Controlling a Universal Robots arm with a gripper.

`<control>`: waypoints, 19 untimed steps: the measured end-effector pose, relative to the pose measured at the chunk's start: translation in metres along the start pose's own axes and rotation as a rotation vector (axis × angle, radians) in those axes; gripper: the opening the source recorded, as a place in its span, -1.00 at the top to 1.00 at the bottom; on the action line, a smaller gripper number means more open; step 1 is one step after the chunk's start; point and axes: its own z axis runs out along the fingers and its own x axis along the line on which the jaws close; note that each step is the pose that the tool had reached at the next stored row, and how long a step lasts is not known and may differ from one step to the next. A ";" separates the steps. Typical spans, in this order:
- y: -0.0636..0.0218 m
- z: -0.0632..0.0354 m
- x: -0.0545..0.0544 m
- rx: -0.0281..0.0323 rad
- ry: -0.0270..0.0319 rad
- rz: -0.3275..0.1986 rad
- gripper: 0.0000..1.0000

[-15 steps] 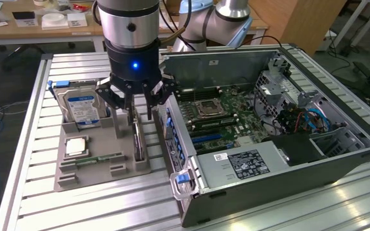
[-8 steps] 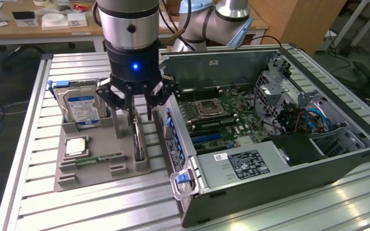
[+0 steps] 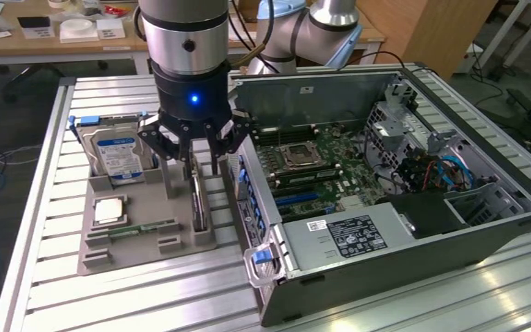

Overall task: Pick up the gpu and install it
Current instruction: 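Pick up the gpu and move the gpu toward the slot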

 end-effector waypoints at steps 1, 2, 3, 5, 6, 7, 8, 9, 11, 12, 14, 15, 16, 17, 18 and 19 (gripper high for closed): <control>0.0000 0.0000 0.000 0.0000 0.0000 0.000 0.17; 0.0000 0.0000 0.000 0.0000 0.0000 0.000 0.17; 0.0000 0.0004 0.000 -0.0001 -0.0001 0.000 0.17; 0.0000 0.0013 0.000 -0.0002 -0.0002 0.000 0.17; -0.0001 0.0014 0.000 0.0000 0.0000 0.000 0.17; -0.0001 0.0014 0.000 0.0000 0.0000 0.000 0.17; -0.0001 0.0013 0.000 0.0001 0.0001 0.000 0.17; -0.0001 0.0013 0.000 0.0001 0.0001 0.000 0.17; 0.0000 0.0014 0.000 0.0000 0.0000 0.000 0.17; 0.0000 0.0014 0.000 0.0000 0.0000 0.000 0.17; 0.0000 0.0014 0.000 0.0000 0.0000 0.000 0.17; 0.0000 0.0014 0.000 0.0000 0.0000 0.000 0.17; 0.0000 0.0014 0.000 0.0000 0.0000 0.000 0.17; 0.0000 0.0014 0.000 0.0000 0.0000 0.000 0.17; 0.0000 0.0014 0.000 0.0000 0.0000 0.000 0.17; -0.0001 0.0014 0.000 0.0000 0.0000 0.000 0.17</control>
